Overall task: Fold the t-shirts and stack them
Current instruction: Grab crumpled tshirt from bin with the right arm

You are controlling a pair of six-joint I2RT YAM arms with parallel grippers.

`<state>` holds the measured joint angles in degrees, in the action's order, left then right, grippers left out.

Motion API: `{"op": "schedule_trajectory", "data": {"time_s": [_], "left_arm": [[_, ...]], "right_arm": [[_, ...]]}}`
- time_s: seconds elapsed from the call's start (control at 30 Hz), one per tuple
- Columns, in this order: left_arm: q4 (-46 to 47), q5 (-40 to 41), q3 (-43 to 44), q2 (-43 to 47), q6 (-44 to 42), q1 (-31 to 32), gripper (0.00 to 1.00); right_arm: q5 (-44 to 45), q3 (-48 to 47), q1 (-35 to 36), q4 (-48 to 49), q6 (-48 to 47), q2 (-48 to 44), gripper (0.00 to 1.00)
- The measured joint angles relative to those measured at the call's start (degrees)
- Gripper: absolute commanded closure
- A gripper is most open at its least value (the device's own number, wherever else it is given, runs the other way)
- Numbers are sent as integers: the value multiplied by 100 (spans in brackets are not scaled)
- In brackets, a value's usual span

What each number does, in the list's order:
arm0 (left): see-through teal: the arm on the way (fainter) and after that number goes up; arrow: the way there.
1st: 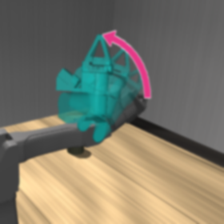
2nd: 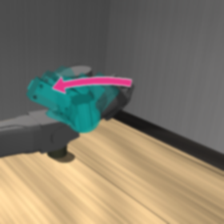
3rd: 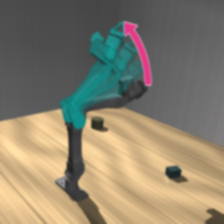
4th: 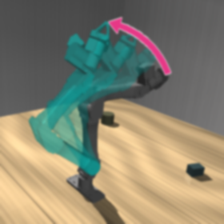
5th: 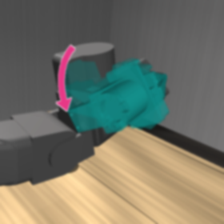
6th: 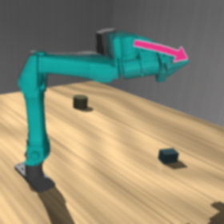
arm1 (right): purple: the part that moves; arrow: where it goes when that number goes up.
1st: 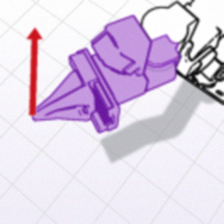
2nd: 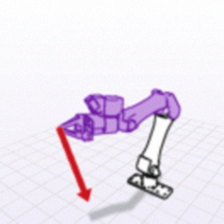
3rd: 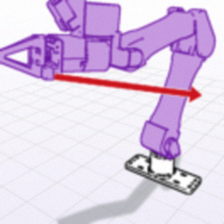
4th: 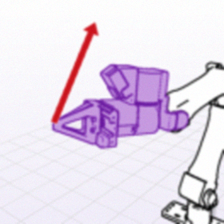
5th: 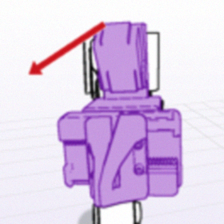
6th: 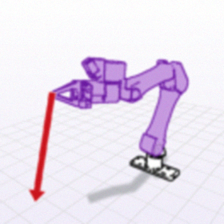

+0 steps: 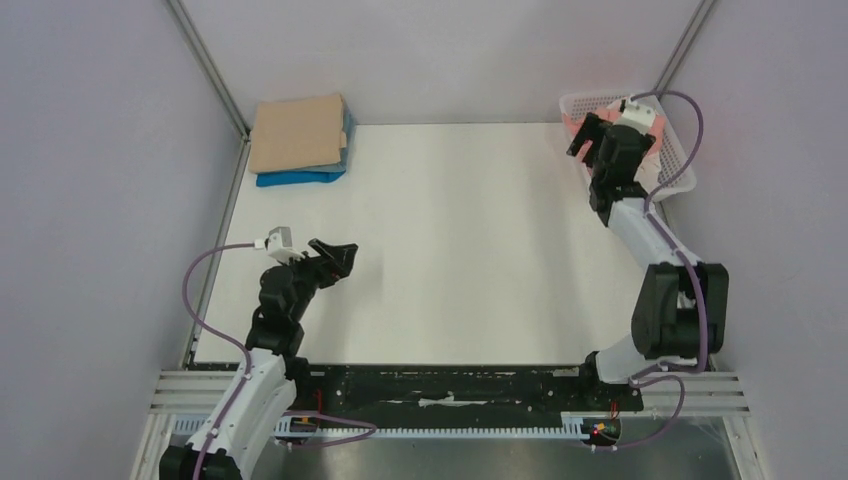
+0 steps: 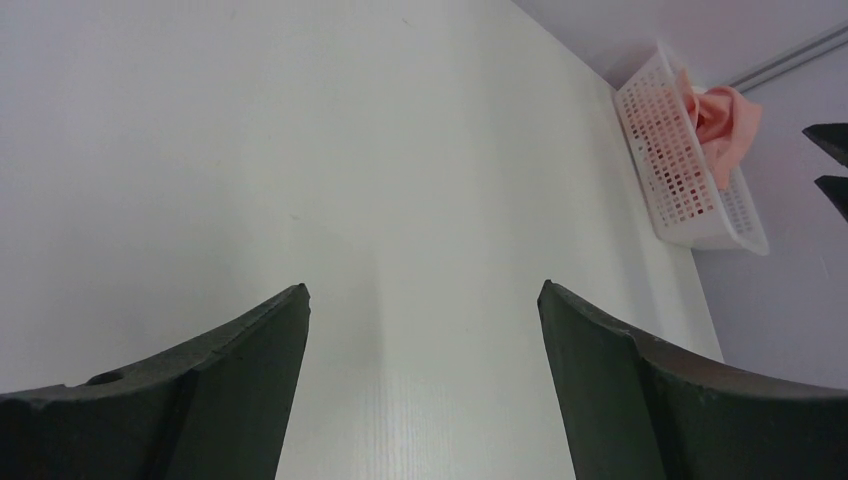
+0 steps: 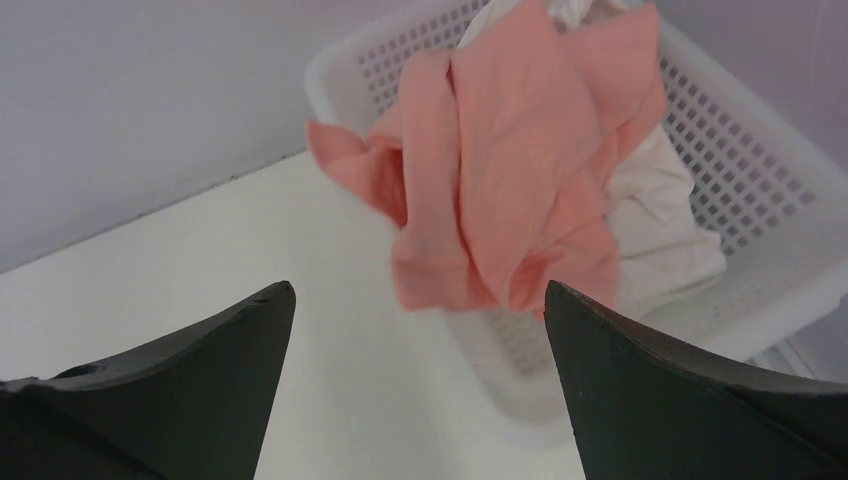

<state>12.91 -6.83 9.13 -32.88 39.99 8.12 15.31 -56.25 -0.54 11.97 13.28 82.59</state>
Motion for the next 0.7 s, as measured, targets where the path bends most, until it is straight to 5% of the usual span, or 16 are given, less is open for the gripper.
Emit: {"op": "schedule_trajectory", "data": {"time_s": [0.4, 0.43, 0.5, 0.6, 0.7], "left_arm": [[874, 46, -55, -732, 0, 0, 7], [883, 46, -55, -769, 0, 0, 7], [887, 48, -55, -817, 0, 0, 7], [863, 50, -50, -833, 0, 0, 7], [844, 46, -50, -807, 0, 0, 7]], "right_arm": [[887, -4503, -319, -702, -293, 4120, 5], [887, -4669, -345, -748, -238, 4323, 11], [857, -4817, -400, -802, -177, 4583, 41], [750, -4889, -505, -927, -118, 4791, 98], [662, -4898, -575, -1008, -44, 4784, 100]]}}
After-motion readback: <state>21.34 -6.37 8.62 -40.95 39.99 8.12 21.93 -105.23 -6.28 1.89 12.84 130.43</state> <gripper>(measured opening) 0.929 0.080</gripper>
